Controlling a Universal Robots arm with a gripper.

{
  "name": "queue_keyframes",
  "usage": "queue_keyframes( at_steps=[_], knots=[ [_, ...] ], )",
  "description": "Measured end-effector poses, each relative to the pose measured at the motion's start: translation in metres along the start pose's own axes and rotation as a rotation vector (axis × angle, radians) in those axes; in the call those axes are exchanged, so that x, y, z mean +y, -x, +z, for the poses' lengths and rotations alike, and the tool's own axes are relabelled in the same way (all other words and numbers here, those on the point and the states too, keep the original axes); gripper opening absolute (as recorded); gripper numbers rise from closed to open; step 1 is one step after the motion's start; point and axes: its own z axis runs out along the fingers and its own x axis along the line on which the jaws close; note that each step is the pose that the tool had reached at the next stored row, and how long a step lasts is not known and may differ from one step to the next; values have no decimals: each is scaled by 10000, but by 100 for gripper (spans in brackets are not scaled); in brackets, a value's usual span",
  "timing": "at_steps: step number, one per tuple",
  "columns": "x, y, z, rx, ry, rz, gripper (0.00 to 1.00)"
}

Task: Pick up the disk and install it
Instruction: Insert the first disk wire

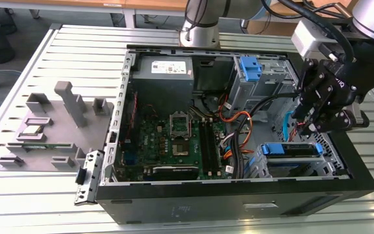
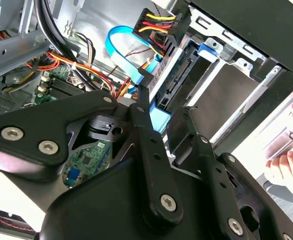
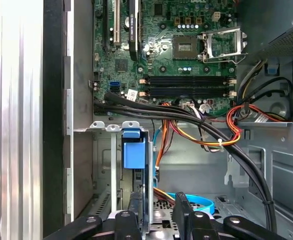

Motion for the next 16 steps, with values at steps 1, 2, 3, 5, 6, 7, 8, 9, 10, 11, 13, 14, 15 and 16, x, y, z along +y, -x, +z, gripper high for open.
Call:
queue_keyframes(
  at_steps=[1,2,3,5,6,7,8,9,10,11,13,14,15,16],
  knots=[
    [0,5,0,-2,0,0,41],
    [0,11,0,-5,0,0,41],
    [1,20,1,-9,0,0,41],
    [1,40,1,-16,0,-1,41],
    [1,49,2,-18,0,0,41],
    [1,53,1,-17,0,0,41],
    [1,53,2,-17,0,0,41],
    [1,53,2,-17,0,0,41],
    [1,53,2,-17,0,0,41],
    [1,55,2,-18,0,0,41],
    [1,58,2,-19,0,0,41],
    [1,59,2,-20,0,0,41],
    [0,59,2,-20,1,0,41],
    [-2,59,2,-20,0,0,41]
  ],
)
